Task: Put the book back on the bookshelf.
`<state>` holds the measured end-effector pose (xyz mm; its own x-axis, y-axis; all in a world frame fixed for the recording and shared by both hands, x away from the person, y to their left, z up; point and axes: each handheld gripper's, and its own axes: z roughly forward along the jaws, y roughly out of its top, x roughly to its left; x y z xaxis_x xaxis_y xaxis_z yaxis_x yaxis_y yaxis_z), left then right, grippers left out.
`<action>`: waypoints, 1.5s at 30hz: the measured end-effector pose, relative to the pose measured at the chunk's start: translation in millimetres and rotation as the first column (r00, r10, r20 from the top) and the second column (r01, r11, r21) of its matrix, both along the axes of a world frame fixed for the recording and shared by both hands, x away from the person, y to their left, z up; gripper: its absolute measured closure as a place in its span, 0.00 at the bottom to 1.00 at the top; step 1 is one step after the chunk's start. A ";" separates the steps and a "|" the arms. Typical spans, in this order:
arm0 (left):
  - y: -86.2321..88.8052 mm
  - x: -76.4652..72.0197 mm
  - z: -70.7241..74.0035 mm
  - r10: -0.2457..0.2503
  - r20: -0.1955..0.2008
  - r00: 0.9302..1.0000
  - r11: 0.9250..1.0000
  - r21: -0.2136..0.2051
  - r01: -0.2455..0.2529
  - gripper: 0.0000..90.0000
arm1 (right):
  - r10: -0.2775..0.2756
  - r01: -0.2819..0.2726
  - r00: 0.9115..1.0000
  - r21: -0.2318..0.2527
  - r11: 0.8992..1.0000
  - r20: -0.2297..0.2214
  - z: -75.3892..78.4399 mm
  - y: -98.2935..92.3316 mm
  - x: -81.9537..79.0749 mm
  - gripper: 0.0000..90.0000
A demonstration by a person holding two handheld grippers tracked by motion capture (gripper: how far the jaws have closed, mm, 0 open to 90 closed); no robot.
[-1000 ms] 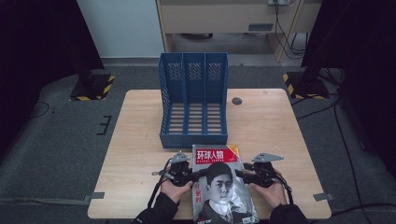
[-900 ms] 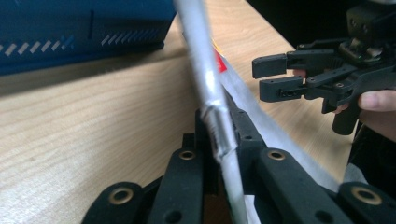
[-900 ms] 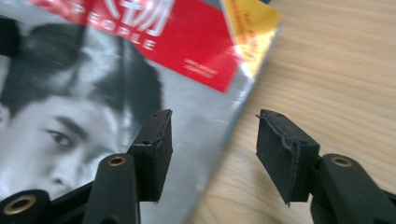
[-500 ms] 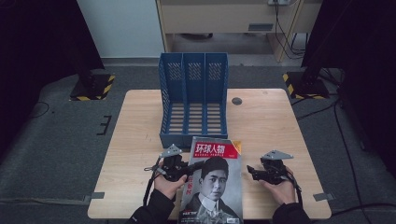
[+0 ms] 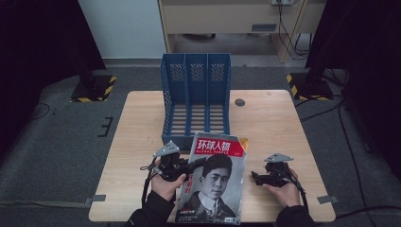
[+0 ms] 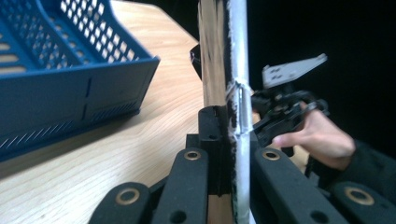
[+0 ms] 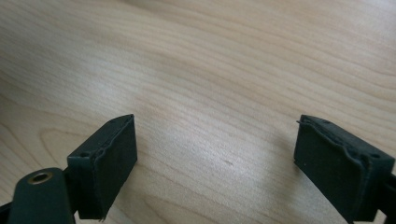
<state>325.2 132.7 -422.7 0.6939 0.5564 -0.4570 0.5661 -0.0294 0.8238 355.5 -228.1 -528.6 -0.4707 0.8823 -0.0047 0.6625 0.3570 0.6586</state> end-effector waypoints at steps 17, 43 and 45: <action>18.5 -5.3 34.0 0.037 0.079 0.996 0.995 -0.093 -0.029 0.96 | -0.016 0.015 0.999 0.031 0.999 0.028 -6.6 -1.6 0.1 0.07; 76.4 -10.7 71.3 0.217 0.157 0.964 0.974 -0.095 -0.204 0.96 | -0.027 0.025 0.998 0.045 0.999 0.056 -10.1 -0.6 -1.8 0.04; 80.1 -12.2 75.0 0.228 0.163 0.960 0.971 -0.104 -0.213 0.96 | -0.028 0.026 0.998 0.045 0.999 0.058 -10.2 -0.5 -1.8 0.04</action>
<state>312.9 212.8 -347.7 0.6306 0.6690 -0.3933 0.3998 0.1543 0.9035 353.8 -228.6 -538.8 -0.4467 0.8947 0.0079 0.6316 0.3090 0.7110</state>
